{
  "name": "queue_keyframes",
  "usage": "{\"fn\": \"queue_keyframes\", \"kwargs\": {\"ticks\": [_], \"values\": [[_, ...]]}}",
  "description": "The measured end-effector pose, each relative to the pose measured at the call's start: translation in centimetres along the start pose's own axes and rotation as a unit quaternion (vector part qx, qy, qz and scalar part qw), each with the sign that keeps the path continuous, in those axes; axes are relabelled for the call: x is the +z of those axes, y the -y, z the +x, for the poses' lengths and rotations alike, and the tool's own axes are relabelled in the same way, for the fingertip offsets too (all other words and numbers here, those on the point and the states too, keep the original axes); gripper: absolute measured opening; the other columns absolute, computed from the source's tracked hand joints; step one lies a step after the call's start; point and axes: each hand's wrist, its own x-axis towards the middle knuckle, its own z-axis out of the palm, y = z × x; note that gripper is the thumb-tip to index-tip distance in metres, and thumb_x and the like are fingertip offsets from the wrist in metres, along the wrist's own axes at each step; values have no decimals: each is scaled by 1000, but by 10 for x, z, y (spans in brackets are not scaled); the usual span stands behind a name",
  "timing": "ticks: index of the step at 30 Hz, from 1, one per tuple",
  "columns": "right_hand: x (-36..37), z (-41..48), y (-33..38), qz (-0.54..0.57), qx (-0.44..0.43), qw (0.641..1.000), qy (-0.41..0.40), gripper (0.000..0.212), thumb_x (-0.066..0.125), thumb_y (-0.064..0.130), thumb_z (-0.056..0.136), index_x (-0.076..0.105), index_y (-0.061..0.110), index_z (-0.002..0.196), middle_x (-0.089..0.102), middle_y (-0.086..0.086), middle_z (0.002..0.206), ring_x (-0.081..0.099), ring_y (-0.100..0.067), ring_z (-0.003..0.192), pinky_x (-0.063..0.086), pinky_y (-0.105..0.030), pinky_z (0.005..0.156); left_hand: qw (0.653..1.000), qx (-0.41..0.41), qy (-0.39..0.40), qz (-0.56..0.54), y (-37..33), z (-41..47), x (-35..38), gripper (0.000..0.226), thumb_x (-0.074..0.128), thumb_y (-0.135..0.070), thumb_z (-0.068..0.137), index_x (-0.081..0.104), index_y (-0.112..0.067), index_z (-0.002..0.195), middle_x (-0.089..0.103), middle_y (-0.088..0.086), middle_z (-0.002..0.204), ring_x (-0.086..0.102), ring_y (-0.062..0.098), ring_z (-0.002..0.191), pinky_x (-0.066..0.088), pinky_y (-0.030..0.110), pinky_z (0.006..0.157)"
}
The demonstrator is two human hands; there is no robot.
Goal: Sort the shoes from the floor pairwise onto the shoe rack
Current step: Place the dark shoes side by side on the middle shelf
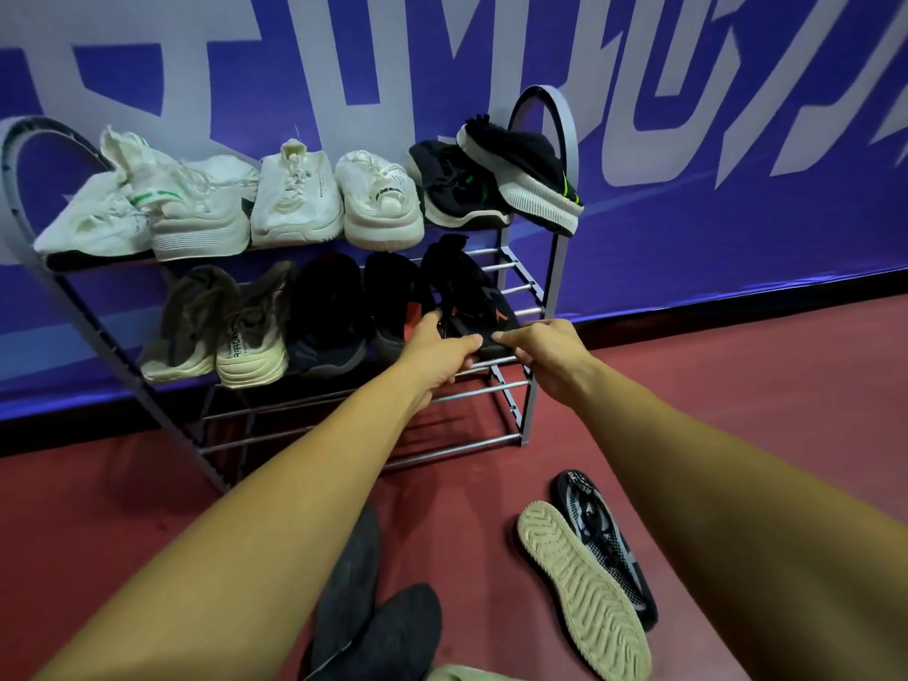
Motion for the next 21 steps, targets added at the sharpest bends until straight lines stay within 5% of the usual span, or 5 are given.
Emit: {"fn": "queue_keyframes", "kwargs": {"ticks": [2, 5, 10, 21], "values": [[-1, -4, 0, 17, -9, 1000, 4, 37, 83, 10, 65, 71, -12, 91, 76, -21, 96, 72, -31, 99, 52, -41, 101, 1000, -1, -24, -12, -1, 1, 5, 69, 69, -19, 91, 34, -21, 150, 69, 3, 99, 58, 6, 59, 36, 17, 38], [-1, -8, 2, 32, -17, 998, 50, 27, 77, 0, 77, 70, -14, 99, 75, -21, 99, 73, -28, 101, 49, -38, 105, 999, -12, -31, -31, -1, 6, 7, 62, 67, -25, 91, 38, -22, 147, 70, 5, 112, 60, 7, 63, 35, 19, 43], [-1, -9, 0, 33, -33, 996, 72, 22, 67, -16, 79, 69, 2, 92, 75, -19, 103, 72, -27, 102, 50, -36, 103, 999, 5, 8, 38, -2, -1, 0, 73, 66, -18, 92, 26, -22, 154, 72, 6, 91, 59, 0, 49, 35, 16, 38], [9, 4, -12, -108, -60, 992, -12, 53, 81, 14, 79, 62, 11, 129, 67, 1, 122, 64, -20, 114, 50, -39, 104, 986, 38, 53, 155, -4, -8, -14, 69, 58, -9, 93, 27, -22, 153, 72, 8, 79, 59, 8, 50, 32, 10, 34]]}}
